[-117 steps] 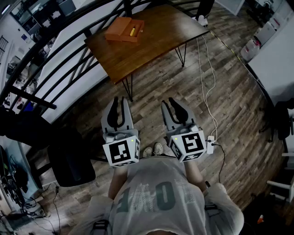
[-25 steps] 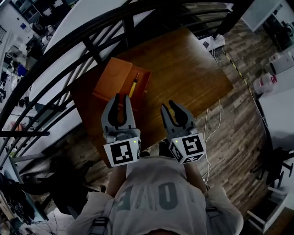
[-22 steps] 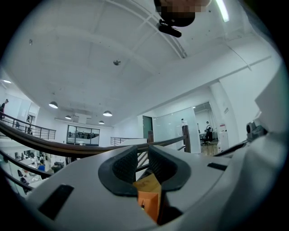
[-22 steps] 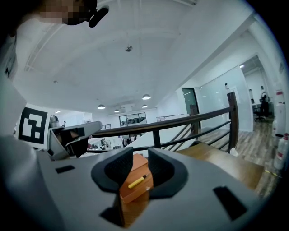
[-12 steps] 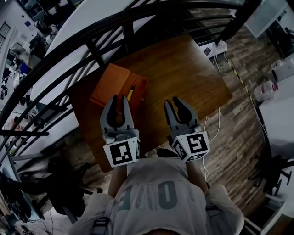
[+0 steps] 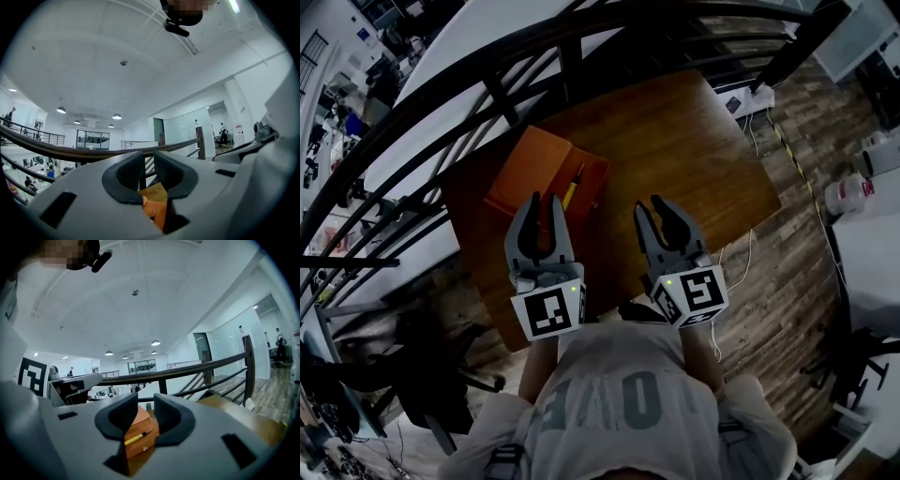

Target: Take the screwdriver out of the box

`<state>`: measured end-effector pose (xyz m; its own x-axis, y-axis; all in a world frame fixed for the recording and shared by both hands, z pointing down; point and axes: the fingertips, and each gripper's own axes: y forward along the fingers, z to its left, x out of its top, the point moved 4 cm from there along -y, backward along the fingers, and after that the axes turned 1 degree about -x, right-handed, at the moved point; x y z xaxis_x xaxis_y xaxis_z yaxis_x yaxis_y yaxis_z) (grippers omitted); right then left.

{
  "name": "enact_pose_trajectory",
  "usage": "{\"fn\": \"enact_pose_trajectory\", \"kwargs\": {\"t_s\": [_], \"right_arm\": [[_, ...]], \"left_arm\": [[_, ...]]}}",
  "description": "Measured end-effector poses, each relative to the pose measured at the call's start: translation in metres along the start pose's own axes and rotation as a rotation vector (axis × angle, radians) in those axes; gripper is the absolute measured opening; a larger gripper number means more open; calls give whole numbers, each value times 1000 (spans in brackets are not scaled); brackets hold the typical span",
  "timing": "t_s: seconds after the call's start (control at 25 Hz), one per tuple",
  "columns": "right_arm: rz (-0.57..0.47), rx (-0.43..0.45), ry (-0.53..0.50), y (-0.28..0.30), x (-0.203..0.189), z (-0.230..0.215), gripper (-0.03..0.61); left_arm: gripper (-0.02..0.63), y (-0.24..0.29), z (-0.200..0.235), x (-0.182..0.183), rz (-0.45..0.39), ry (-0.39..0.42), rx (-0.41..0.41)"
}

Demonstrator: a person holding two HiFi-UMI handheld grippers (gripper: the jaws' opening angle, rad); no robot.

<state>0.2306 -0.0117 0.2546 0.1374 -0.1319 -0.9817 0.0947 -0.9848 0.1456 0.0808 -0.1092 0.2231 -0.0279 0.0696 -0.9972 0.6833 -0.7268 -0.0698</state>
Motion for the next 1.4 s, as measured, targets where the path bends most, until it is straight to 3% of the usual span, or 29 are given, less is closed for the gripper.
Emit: {"fn": "enact_pose_trajectory", "kwargs": {"t_s": [0.24, 0.44, 0.6, 0.8, 1.0, 1.2, 1.4], "right_arm": [[20, 73, -41, 21, 4, -11, 105], [53, 186, -106, 39, 8, -11, 106], [99, 296, -214, 66, -1, -2, 126], [194, 521, -431, 94, -24, 20, 137], [301, 720, -732, 122, -47, 31, 197], [428, 863, -1033, 147, -84, 43, 218], [491, 980, -1216, 157, -125, 54, 222]], "left_arm": [[74, 13, 0, -8, 36, -4, 17], [74, 13, 1, -16, 62, -2, 52], [74, 18, 14, -30, 69, -3, 83], [74, 12, 27, -59, 129, -25, 127], [74, 10, 35, -79, 145, -47, 164], [74, 2, 42, -101, 169, -78, 185], [74, -19, 47, -129, 225, -122, 225]]}}
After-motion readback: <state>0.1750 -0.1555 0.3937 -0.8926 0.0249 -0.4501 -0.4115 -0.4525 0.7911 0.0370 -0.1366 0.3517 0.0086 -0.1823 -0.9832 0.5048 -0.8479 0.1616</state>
